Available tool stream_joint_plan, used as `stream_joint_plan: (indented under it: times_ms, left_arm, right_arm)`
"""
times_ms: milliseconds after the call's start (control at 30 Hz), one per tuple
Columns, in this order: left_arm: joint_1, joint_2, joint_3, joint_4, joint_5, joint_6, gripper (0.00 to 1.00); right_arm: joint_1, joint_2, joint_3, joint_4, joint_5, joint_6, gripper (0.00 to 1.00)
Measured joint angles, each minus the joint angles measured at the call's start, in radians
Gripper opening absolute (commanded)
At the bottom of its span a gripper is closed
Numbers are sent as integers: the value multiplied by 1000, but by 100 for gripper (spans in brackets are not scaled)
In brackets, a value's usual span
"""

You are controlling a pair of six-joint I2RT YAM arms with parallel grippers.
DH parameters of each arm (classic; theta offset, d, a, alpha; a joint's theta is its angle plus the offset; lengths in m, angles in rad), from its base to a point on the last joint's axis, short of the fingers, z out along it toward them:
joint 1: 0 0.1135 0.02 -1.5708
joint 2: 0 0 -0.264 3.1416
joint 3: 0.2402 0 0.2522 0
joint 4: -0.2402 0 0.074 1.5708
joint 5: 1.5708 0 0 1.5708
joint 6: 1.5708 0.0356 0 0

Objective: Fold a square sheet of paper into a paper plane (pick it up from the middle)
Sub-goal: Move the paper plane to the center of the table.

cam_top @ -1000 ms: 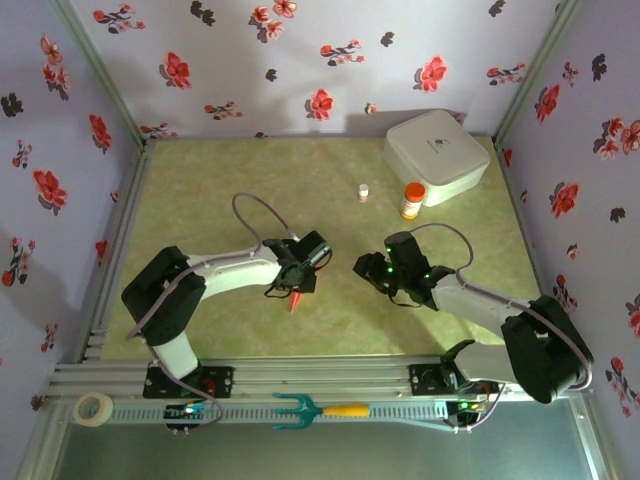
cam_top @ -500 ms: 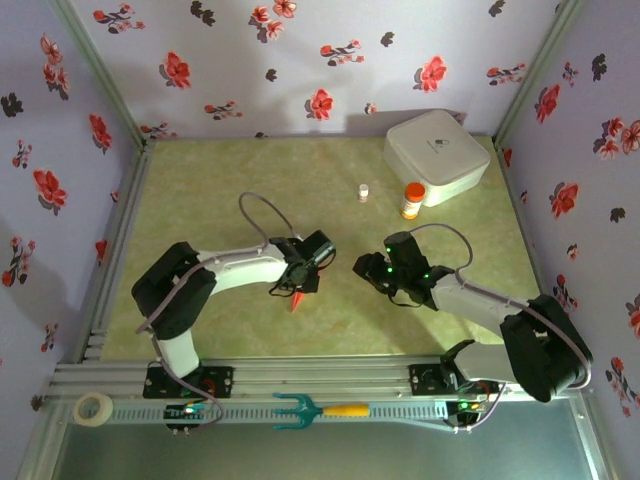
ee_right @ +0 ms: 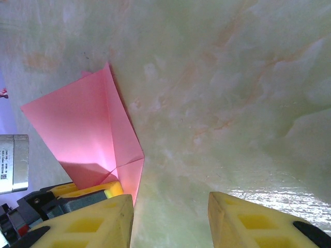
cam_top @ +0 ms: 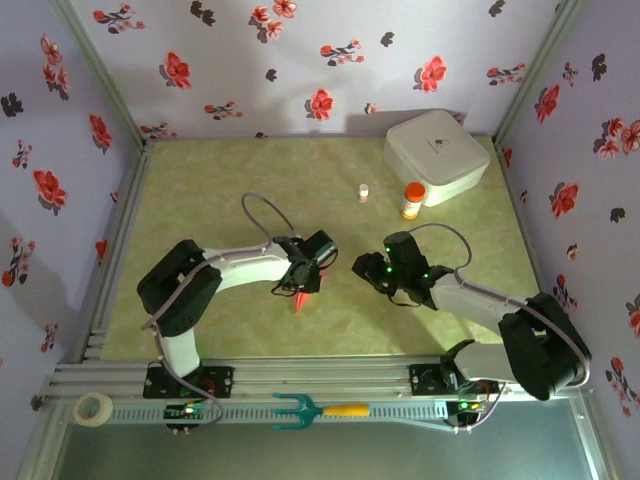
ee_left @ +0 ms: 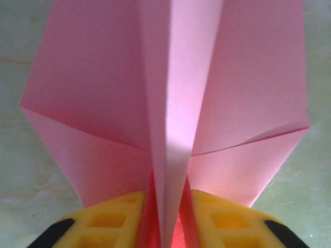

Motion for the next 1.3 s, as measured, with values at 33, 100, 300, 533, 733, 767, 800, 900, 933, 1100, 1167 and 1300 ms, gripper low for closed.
stream_joint_plan:
  times_ms: [33, 100, 300, 533, 733, 767, 800, 900, 933, 1100, 1167, 1300]
  left_arm:
    - [1, 0, 0, 4, 3, -11, 35]
    - [2, 0, 0, 8, 8, -31, 36]
    - [3, 1, 0, 18, 13, -103, 42]
    - [2, 5, 6, 16, 3, -198, 45]
    - [-11, 37, 51, -29, -18, -266, 47]
    - [-14, 44, 62, -40, -24, -275, 47]
    - [-18, 53, 74, -53, -32, -285, 48]
    - [-28, 71, 99, -82, -51, -309, 49]
    - [-30, 74, 103, -85, -56, -317, 49]
    - [-33, 79, 108, -95, -66, -343, 51]
    - [-33, 79, 110, -101, -68, -354, 52]
    - [-34, 84, 116, -110, -69, -365, 52]
  right_arm:
    - [0, 0, -2, 2, 0, 0, 43]
    - [0, 0, -6, 4, 0, 0, 43]
    - [0, -5, -18, 4, 0, 0, 44]
    - [0, -21, -26, 4, -5, 0, 44]
    - [0, -31, -33, 5, -21, 0, 44]
    - [0, -34, -36, 6, -23, 0, 44]
    - [0, -39, -41, 8, -26, 0, 44]
    - [0, -49, -47, 8, -32, 0, 45]
    - [0, -51, -48, 8, -35, 0, 45]
    - [0, -63, -52, 9, -45, 0, 45]
    - [0, -68, -53, 9, -45, 0, 45]
    - [0, -86, -58, 9, -45, 0, 45]
